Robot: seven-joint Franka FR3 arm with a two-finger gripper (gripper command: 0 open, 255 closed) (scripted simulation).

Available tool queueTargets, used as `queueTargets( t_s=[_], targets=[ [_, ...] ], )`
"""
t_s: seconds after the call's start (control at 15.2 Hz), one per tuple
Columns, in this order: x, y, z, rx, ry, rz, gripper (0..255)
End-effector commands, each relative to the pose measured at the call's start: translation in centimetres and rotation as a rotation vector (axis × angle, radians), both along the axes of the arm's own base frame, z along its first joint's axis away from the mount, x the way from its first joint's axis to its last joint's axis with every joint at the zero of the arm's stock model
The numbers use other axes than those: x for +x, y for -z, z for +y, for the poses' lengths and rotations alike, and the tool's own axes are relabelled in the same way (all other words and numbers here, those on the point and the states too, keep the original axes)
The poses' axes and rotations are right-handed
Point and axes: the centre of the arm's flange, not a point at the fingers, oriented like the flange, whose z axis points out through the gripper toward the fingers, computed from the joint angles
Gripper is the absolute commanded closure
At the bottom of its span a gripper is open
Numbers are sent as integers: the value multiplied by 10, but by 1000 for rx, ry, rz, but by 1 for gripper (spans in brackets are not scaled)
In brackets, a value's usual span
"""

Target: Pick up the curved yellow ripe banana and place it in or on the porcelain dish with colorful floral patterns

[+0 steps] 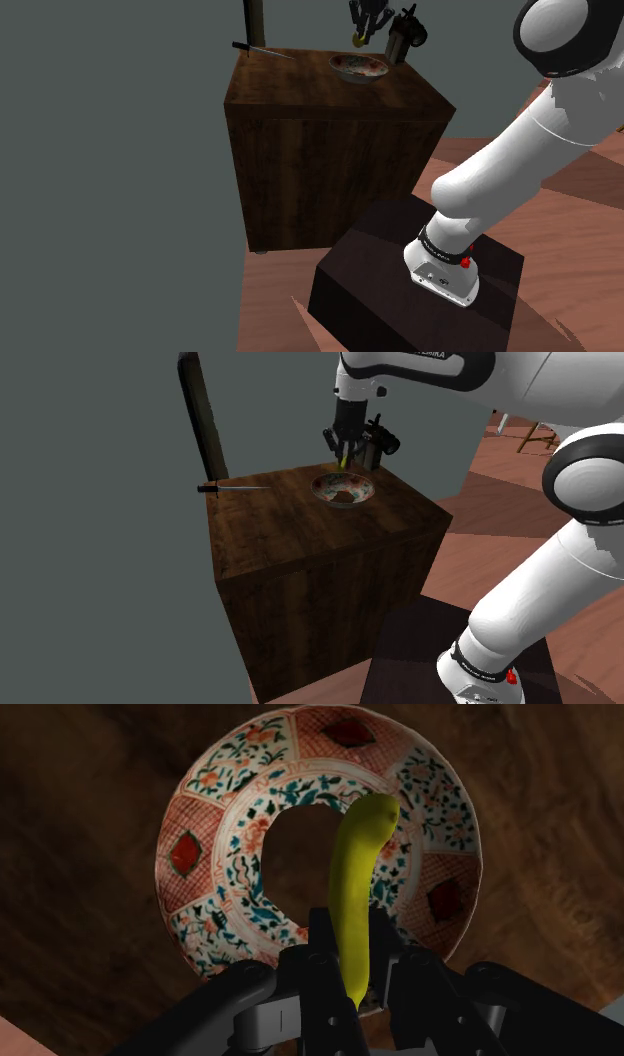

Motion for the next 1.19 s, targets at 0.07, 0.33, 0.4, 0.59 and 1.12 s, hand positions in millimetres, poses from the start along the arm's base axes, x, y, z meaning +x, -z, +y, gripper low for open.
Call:
queueTargets(
  t_s=[0.07, 0.33, 0.4, 0.59, 1.12],
  targets=[
    [0, 16, -2, 0, -1, 0, 255],
    [0, 37, -2, 0, -1, 0, 255],
    [0, 42, -2, 0, -1, 0, 255],
    [-1, 54, -2, 0, -1, 0, 255],
    [0, 54, -2, 0, -1, 0, 0]
  ],
)
